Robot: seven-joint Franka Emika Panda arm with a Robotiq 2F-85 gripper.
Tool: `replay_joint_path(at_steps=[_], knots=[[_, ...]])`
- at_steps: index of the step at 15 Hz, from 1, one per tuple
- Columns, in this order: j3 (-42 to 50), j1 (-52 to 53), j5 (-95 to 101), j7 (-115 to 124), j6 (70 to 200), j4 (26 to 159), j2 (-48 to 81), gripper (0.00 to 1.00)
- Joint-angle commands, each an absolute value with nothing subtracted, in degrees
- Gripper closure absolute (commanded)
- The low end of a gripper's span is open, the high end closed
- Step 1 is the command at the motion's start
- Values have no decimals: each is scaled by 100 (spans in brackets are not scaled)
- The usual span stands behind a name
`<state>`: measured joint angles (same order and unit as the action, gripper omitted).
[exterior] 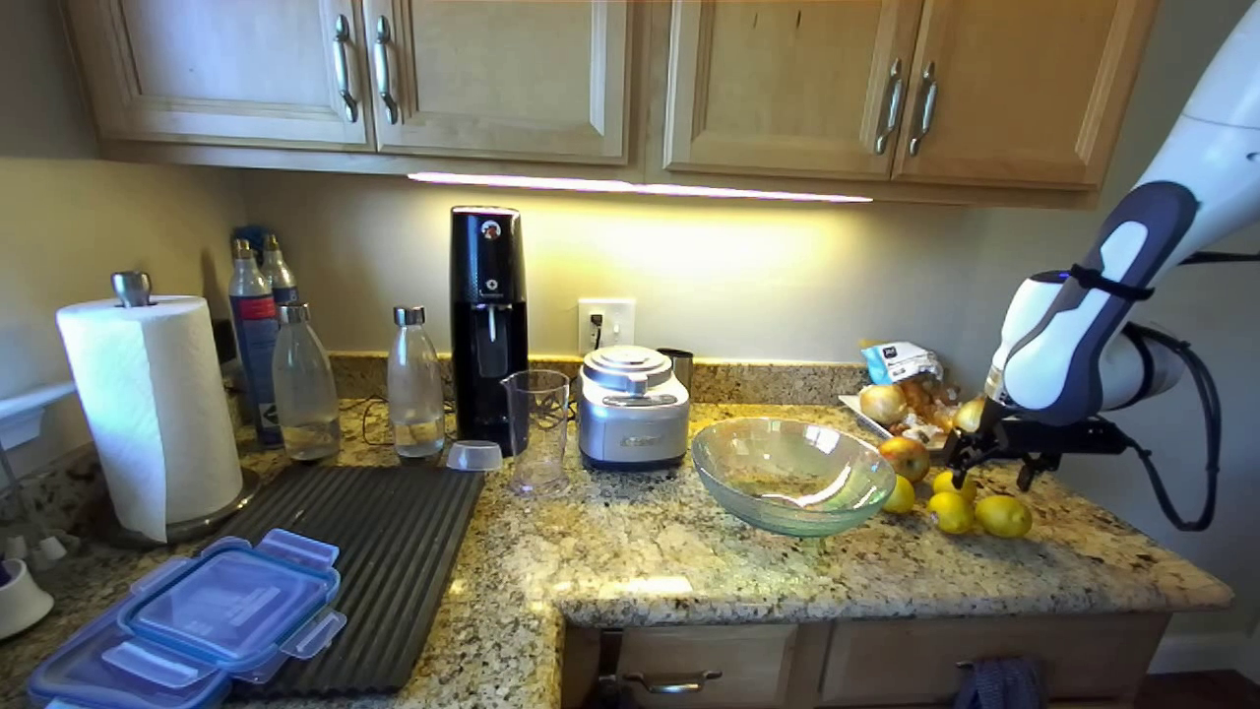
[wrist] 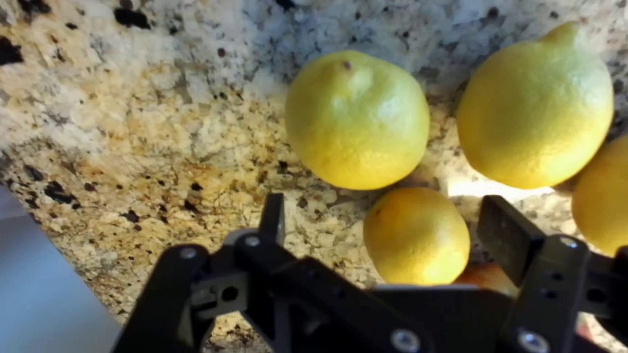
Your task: Remove the lemons from the bowl
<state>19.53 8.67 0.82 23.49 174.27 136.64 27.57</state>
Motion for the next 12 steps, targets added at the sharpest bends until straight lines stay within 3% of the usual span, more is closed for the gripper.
replay_joint_path(at_steps=[1,8,12], knots=[[2230,1224,44,2234,17554,14234,1945,0],[2187,1399,348,2286,16769,14407,798,0],[2212,1437,409,2382,16731,14110,1057,0]])
